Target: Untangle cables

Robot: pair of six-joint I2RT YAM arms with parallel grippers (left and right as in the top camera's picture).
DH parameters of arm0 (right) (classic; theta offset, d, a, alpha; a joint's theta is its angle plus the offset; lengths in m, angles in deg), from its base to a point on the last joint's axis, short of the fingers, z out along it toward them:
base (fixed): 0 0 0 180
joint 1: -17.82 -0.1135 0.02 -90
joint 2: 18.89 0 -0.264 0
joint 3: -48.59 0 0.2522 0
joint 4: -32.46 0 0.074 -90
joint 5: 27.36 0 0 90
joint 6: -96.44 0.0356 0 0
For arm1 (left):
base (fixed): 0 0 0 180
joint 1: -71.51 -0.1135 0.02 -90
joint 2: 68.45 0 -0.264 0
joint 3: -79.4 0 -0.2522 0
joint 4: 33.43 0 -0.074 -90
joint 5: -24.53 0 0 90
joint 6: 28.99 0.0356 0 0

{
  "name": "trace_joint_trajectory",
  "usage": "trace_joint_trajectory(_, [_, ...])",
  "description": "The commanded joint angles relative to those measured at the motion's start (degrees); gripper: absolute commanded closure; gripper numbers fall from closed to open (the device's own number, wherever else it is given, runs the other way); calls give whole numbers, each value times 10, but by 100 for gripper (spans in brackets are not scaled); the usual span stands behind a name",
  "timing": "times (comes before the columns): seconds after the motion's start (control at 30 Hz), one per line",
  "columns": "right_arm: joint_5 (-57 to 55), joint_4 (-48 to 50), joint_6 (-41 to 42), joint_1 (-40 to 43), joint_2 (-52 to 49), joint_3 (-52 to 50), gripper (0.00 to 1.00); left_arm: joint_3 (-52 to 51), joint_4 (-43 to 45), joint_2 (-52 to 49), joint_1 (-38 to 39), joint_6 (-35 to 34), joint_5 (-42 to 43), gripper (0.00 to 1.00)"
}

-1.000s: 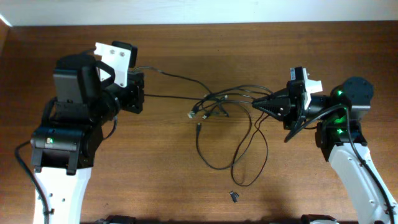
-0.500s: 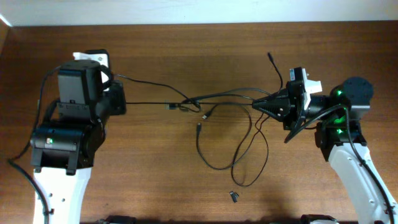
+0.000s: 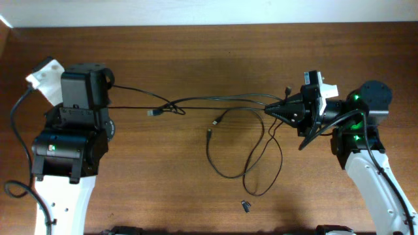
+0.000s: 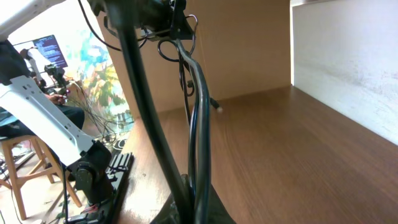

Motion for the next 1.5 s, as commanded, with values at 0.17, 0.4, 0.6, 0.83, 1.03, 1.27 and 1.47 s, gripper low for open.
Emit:
trace_joint_trajectory(0.17, [-1, 0, -6, 13, 1, -1, 96, 6, -3, 42, -21, -210, -181, 100])
trace_joint_trajectory(0.4, [-1, 0, -6, 13, 1, -1, 96, 6, -21, 74, -21, -248, -195, 76])
trace_joint_trajectory(0.6, [-1, 0, -6, 13, 1, -1, 96, 6, -71, 73, -21, -248, -193, 1])
trace_joint_trajectory(0.83, [-1, 0, -6, 13, 1, -1, 96, 6, -162, 68, -60, -257, -216, 1])
trace_joint_trajectory(1.03, [-1, 0, -6, 13, 1, -1, 96, 6, -162, 68, -106, -349, -186, 1])
trace_joint_trajectory(1.27, [-1, 0, -6, 13, 1, -1, 96, 6, -170, 68, -109, -353, -164, 1])
trace_joint_trajectory(1.47, [-1, 0, -6, 13, 1, -1, 96, 6, -175, 64, -109, -351, -60, 1])
